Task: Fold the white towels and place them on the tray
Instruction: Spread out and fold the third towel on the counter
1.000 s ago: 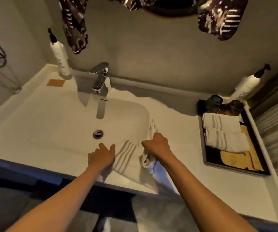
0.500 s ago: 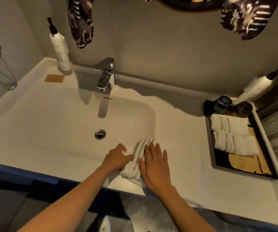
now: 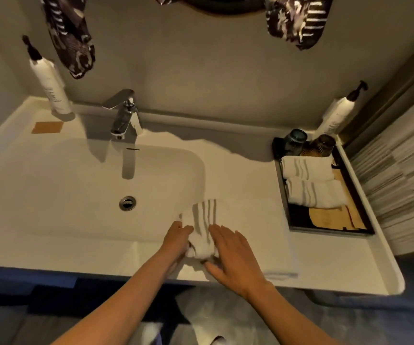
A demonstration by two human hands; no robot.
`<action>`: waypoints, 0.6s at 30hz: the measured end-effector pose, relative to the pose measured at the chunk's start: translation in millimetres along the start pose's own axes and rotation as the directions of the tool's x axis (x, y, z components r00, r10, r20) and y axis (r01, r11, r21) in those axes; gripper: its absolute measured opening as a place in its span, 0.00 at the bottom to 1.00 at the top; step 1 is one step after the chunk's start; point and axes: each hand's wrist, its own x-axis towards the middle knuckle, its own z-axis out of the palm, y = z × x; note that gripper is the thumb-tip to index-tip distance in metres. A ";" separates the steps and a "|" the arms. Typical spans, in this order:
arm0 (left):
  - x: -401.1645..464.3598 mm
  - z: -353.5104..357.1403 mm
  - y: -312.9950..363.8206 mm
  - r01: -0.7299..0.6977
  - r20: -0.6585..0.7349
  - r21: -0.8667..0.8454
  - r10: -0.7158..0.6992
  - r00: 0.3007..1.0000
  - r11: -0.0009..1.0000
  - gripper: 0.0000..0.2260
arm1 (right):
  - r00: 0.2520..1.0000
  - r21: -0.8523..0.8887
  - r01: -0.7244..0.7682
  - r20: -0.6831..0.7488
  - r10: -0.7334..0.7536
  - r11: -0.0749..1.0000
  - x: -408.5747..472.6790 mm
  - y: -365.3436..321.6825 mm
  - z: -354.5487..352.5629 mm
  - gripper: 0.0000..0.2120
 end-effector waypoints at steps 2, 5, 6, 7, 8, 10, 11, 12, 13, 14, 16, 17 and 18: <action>-6.3 21.9 3.1 -0.018 0.060 -0.107 0.025 0.998 0.994 0.14 | 0.992 0.056 -0.045 -0.118 0.051 0.997 -0.6 10.3 -13.2 0.19; -12.9 32.9 7.2 -0.013 0.127 -0.242 0.045 0.991 0.970 0.12 | 0.979 0.136 -0.141 -0.126 0.159 0.981 -16.4 35.3 -34.4 0.09; -16.1 30.2 6.4 -0.027 0.106 -0.227 0.052 0.993 0.973 0.12 | 0.972 0.206 -0.158 -0.137 0.189 0.966 -21.3 42.1 -41.1 0.08; -20.6 25.4 3.9 -0.056 0.062 -0.159 0.066 0.996 0.986 0.13 | 0.955 0.300 -0.185 -0.169 0.243 0.936 -24.4 47.0 -47.9 0.07; -24.1 18.1 -1.4 -0.088 0.009 -0.052 0.089 0.996 0.995 0.13 | 0.925 0.412 -0.206 -0.214 0.314 0.888 -25.2 48.4 -53.1 0.07; -28.5 0.6 -15.9 -0.106 -0.107 0.181 0.127 0.986 0.978 0.13 | 0.843 0.560 -0.201 -0.319 0.433 0.804 -19.4 42.8 -57.4 0.06; -30.2 -7.5 -20.5 -0.100 -0.142 0.280 0.144 0.979 0.955 0.12 | 0.826 0.568 -0.179 -0.357 0.436 0.803 -13.1 33.7 -58.7 0.07; -31.5 -14.6 -24.0 -0.098 -0.148 0.351 0.158 0.976 0.931 0.12 | 0.850 0.547 -0.151 -0.354 0.391 0.823 -6.1 20.3 -57.5 0.08; -30.2 -19.5 -25.9 -0.105 -0.131 0.399 0.170 0.977 0.911 0.12 | 0.898 0.514 -0.113 -0.314 0.309 0.850 0.5 4.9 -53.7 0.12; -29.0 -24.4 -27.5 -0.114 -0.106 0.407 0.171 0.979 0.906 0.11 | 0.949 0.478 -0.071 -0.239 0.208 0.876 7.1 -13.3 -47.5 0.17; -28.4 -30.0 -24.3 -0.099 -0.070 0.278 0.123 0.990 0.956 0.12 | 0.998 0.380 -0.005 -0.058 0.029 0.925 14.6 -40.8 -26.5 0.19; -28.7 -34.5 -22.7 -0.067 -0.044 0.128 0.073 0.996 0.989 0.14 | 0.999 0.300 0.038 0.015 -0.045 0.953 16.4 -48.7 -12.6 0.19; -30.5 -35.9 -19.6 -0.024 -0.001 -0.039 0.024 1.000 0.999 0.16 | 0.992 0.214 0.087 0.076 -0.105 0.973 15.1 -53.6 -1.0 0.22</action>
